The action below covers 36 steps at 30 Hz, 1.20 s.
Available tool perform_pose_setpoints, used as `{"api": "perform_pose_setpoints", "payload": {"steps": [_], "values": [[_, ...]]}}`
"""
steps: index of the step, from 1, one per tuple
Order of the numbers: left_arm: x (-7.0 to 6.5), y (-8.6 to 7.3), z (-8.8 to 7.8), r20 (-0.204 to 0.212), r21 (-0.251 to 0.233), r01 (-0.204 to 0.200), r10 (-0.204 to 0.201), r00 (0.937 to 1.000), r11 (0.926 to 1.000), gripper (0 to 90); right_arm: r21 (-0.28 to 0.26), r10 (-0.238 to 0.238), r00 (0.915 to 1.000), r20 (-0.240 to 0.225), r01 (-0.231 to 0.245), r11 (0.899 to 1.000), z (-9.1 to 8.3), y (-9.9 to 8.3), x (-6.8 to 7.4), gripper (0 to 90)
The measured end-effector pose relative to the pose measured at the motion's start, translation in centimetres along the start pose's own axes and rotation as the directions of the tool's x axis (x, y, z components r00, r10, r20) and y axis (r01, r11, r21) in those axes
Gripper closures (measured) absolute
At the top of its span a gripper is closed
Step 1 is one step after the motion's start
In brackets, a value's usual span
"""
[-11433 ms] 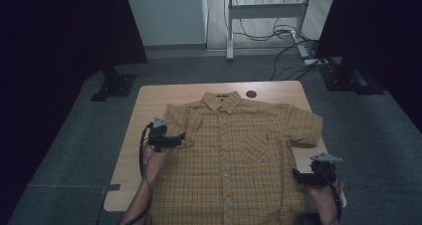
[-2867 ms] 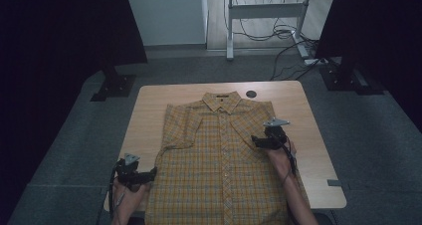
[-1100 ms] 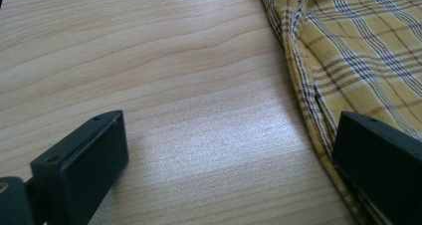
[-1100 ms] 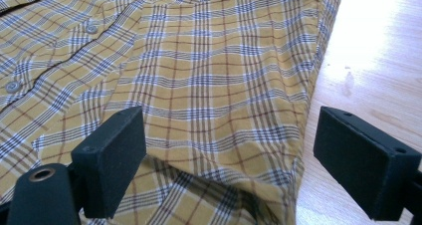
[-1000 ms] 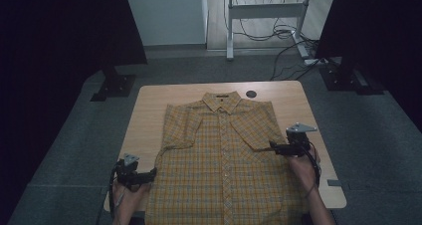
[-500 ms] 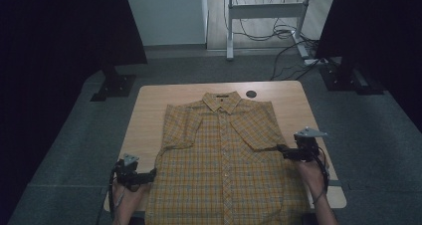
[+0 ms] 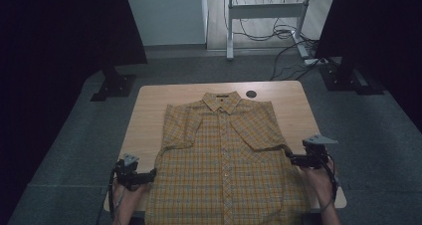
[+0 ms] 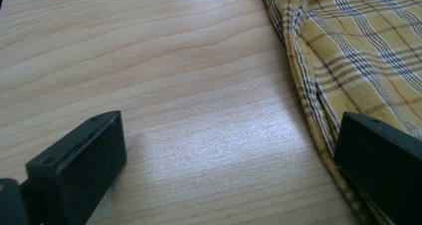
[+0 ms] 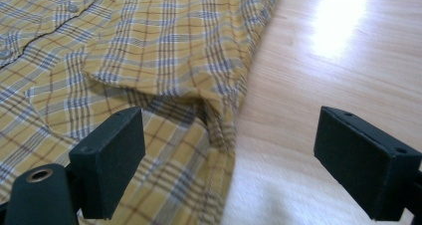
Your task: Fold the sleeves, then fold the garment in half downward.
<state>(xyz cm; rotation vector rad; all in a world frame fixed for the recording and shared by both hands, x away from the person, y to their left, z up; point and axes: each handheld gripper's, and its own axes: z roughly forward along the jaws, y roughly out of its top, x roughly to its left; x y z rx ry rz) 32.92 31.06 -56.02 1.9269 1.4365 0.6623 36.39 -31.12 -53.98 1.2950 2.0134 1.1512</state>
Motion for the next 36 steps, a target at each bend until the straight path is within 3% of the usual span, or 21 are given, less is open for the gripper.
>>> {"api": "perform_pose_setpoints", "payload": {"steps": [12,18,23,36], "values": [[0.0,0.0,0.0,0.000,0.000,-0.001,0.001,1.0000,1.0000,0.3,0.013,0.029,0.9992,0.028,-0.029,0.999,-1.6,-2.5,-0.4,11.6],[0.0,0.0,0.0,0.000,0.000,-0.001,0.001,1.0000,1.0000,0.3,0.052,0.039,0.9976,0.058,-0.042,0.998,-2.1,-4.4,-0.5,11.2],[0.0,0.0,0.0,0.001,0.000,-0.002,0.002,1.0000,1.0000,0.2,0.118,0.023,0.9960,0.086,-0.033,0.992,-2.1,-5.5,-0.3,10.5],[0.3,0.0,0.0,-0.010,0.003,-0.002,0.003,0.9999,1.0000,0.3,0.137,0.044,0.9927,0.113,-0.060,0.989,-2.2,-5.7,0.0,7.0]]}}
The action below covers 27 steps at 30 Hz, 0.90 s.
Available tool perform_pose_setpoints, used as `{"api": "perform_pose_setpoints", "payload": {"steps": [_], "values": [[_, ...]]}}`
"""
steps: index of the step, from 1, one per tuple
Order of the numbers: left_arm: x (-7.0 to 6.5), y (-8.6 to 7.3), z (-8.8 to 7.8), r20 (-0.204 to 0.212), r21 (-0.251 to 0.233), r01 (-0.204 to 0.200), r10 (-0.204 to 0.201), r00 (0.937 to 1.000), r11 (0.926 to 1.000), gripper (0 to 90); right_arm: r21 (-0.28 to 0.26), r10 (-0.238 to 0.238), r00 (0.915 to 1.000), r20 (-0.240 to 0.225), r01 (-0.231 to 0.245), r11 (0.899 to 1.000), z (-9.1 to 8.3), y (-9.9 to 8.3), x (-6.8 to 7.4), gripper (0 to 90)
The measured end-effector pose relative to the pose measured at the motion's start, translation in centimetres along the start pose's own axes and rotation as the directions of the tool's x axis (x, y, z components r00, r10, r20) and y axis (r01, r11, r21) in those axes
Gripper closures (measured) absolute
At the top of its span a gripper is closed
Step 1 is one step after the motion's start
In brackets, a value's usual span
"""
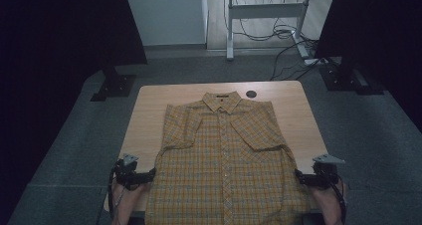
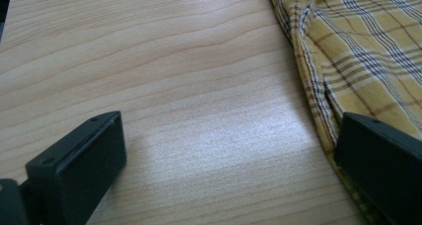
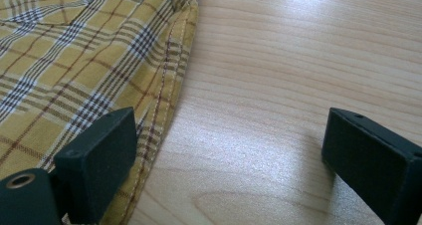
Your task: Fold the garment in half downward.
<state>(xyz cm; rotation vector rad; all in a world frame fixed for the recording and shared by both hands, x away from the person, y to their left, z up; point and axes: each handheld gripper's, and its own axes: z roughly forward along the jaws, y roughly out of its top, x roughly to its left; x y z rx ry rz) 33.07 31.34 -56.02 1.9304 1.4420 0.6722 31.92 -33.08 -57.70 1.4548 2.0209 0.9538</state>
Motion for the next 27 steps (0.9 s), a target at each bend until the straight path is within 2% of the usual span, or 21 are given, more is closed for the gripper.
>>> {"api": "perform_pose_setpoints", "payload": {"steps": [10,13,20,24,27], "values": [[0.1,0.1,0.0,0.011,-0.006,-0.009,0.009,0.9999,0.9999,2.7,0.007,0.006,1.0000,0.008,-0.006,1.000,0.0,0.0,0.0,4.5],[0.2,0.3,0.0,0.018,-0.002,0.002,-0.002,0.9998,1.0000,3.6,0.007,0.006,1.0000,0.007,-0.006,1.000,0.0,0.0,0.0,4.4],[0.8,1.1,-0.2,0.000,-0.011,0.017,-0.017,0.9999,0.9998,4.9,0.006,0.005,1.0000,0.006,-0.005,1.000,0.0,0.0,0.0,4.5],[0.9,1.7,-0.3,0.010,-0.023,0.019,-0.019,0.9998,0.9995,5.4,0.006,0.005,1.0000,0.005,-0.005,1.000,0.0,0.0,0.0,4.6],[0.9,2.6,-0.3,0.040,-0.040,0.037,-0.035,0.9986,0.9985,5.7,0.006,0.004,1.0000,0.005,-0.004,1.000,0.0,0.0,0.0,4.7]]}}
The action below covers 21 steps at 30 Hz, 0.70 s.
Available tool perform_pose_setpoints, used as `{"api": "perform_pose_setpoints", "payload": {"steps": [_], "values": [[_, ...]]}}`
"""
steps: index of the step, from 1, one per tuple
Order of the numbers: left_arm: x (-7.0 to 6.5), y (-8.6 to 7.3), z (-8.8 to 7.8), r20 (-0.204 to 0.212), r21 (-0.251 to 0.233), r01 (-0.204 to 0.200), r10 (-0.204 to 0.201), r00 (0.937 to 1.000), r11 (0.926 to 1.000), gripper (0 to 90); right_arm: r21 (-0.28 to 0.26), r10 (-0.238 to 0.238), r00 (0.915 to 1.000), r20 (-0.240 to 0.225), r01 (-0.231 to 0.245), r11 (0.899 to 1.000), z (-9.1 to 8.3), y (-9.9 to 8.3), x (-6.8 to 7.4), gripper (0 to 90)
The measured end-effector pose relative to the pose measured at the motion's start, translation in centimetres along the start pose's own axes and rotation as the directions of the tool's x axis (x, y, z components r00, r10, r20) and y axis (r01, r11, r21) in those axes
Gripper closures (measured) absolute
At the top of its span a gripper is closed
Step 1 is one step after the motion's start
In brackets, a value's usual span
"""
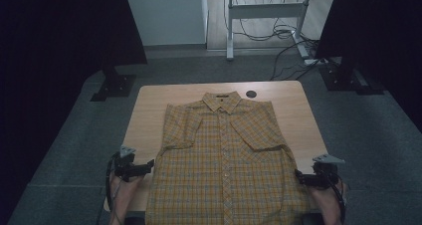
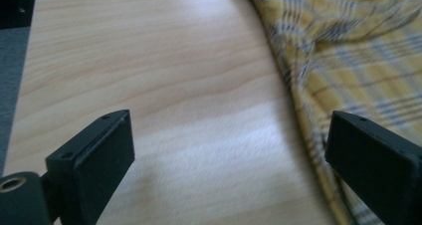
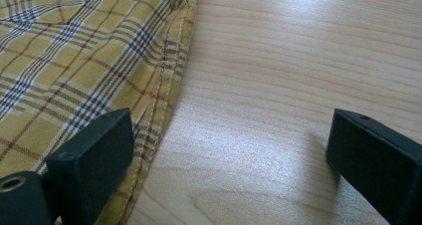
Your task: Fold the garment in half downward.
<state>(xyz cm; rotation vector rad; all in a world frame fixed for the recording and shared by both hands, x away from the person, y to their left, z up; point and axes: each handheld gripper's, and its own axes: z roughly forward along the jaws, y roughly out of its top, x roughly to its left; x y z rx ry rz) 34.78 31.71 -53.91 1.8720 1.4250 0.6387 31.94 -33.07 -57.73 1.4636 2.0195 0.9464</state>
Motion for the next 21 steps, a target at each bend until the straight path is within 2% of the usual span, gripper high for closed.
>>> {"api": "perform_pose_setpoints", "payload": {"steps": [13,21], "values": [[-0.9,2.3,0.8,0.047,-0.028,-0.016,0.017,0.9988,0.9995,6.1,0.000,0.000,1.0000,0.000,0.000,1.000,0.0,0.0,0.0,4.7],[-1.4,3.5,1.2,0.060,-0.040,-0.025,0.028,0.9978,0.9989,6.2,0.000,0.000,1.0000,0.000,0.000,1.000,0.0,0.0,0.0,4.7]]}}
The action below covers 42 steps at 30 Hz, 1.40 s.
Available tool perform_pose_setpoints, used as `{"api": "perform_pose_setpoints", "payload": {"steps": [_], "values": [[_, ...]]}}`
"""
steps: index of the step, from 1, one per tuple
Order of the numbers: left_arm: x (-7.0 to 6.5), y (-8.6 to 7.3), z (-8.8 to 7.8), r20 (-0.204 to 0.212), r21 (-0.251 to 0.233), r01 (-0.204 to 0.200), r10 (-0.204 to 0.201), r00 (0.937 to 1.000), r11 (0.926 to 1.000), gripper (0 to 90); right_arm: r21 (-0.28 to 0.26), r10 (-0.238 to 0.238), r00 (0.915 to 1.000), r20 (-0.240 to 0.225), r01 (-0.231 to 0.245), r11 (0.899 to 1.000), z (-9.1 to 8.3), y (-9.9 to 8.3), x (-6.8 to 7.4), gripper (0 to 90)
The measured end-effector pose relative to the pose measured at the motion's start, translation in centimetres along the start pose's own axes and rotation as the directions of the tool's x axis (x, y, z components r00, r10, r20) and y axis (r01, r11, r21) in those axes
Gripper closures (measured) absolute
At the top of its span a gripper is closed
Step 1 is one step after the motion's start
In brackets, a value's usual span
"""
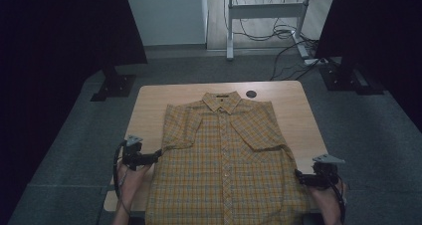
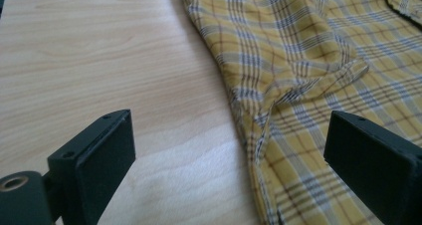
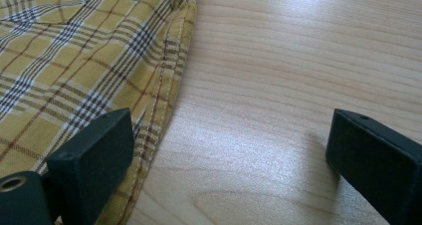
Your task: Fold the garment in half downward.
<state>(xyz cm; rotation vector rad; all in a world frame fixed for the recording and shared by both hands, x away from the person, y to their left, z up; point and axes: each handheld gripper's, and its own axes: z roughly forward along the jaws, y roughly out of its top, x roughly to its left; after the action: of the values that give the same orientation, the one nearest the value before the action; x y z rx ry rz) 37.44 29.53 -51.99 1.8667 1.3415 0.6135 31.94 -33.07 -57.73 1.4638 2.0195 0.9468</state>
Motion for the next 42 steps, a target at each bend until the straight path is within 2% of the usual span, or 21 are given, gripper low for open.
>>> {"api": "perform_pose_setpoints", "payload": {"steps": [16,21,36,42], "values": [[-1.2,2.1,1.8,0.030,-0.008,-0.026,0.026,0.9992,0.9996,6.4,0.000,-0.001,1.0000,0.000,0.001,1.000,0.0,0.0,0.0,4.8],[-1.5,2.9,3.0,0.045,-0.015,-0.035,0.036,0.9983,0.9993,6.5,0.000,0.000,1.0000,0.000,0.000,1.000,0.0,0.0,0.0,4.8],[-1.7,4.5,5.9,0.034,-0.032,-0.048,0.049,0.9982,0.9983,6.8,0.000,0.000,1.0000,-0.001,0.000,1.000,0.0,0.0,0.0,4.9],[-1.6,5.1,7.2,0.020,-0.034,-0.038,0.039,0.9990,0.9987,6.8,0.000,-0.001,1.0000,-0.001,0.001,1.000,0.0,0.0,0.0,5.0]]}}
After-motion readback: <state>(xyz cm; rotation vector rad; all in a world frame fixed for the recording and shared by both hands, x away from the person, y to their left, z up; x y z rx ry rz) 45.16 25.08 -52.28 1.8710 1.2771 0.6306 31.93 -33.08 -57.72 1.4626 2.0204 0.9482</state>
